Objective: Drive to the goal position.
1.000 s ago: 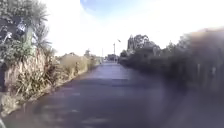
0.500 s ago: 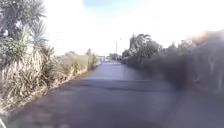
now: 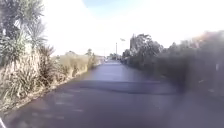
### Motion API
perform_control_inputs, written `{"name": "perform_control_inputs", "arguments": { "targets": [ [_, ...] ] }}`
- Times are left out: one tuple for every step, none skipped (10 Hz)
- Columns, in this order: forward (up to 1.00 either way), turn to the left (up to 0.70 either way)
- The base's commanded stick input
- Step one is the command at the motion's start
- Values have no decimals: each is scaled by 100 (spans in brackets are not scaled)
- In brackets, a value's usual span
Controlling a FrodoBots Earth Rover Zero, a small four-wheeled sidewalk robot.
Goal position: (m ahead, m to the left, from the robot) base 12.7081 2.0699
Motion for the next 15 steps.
{"name": "perform_control_inputs", "arguments": {
  "targets": [
    [7, 0],
    [7, 0],
    [7, 0],
    [7, 0],
    [7, 0],
    [7, 0],
    [7, 0],
    [7, 0],
    [7, 0],
    [7, 0],
    [7, 0],
    [7, 0],
    [7, 0],
    [7, 0],
    [7, 0]
  ]
}}
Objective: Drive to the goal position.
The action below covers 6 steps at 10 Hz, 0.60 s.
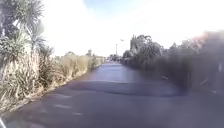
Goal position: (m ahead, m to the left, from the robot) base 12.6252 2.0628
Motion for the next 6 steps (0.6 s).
{"name": "perform_control_inputs", "arguments": {
  "targets": [
    [7, 0],
    [7, 0],
    [7, 0],
    [7, 0],
    [7, 0],
    [7, 0]
  ]
}}
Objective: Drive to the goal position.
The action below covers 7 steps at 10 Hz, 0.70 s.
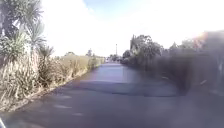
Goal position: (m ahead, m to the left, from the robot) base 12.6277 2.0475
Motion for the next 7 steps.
{"name": "perform_control_inputs", "arguments": {
  "targets": [
    [7, 0],
    [7, 0],
    [7, 0],
    [7, 0],
    [7, 0],
    [7, 0],
    [7, 0]
  ]
}}
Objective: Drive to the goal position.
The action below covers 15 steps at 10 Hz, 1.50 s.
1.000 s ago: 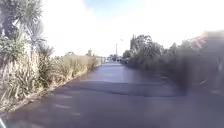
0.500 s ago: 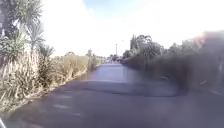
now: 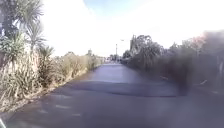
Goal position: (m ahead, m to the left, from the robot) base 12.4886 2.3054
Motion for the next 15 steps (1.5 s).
{"name": "perform_control_inputs", "arguments": {
  "targets": [
    [7, 0],
    [7, 0],
    [7, 0],
    [7, 0],
    [7, 0],
    [10, 0],
    [14, 0],
    [42, 0],
    [71, 0],
    [100, 0],
    [100, 0],
    [100, 0],
    [100, 0],
    [100, -1],
    [100, -2]
  ]
}}
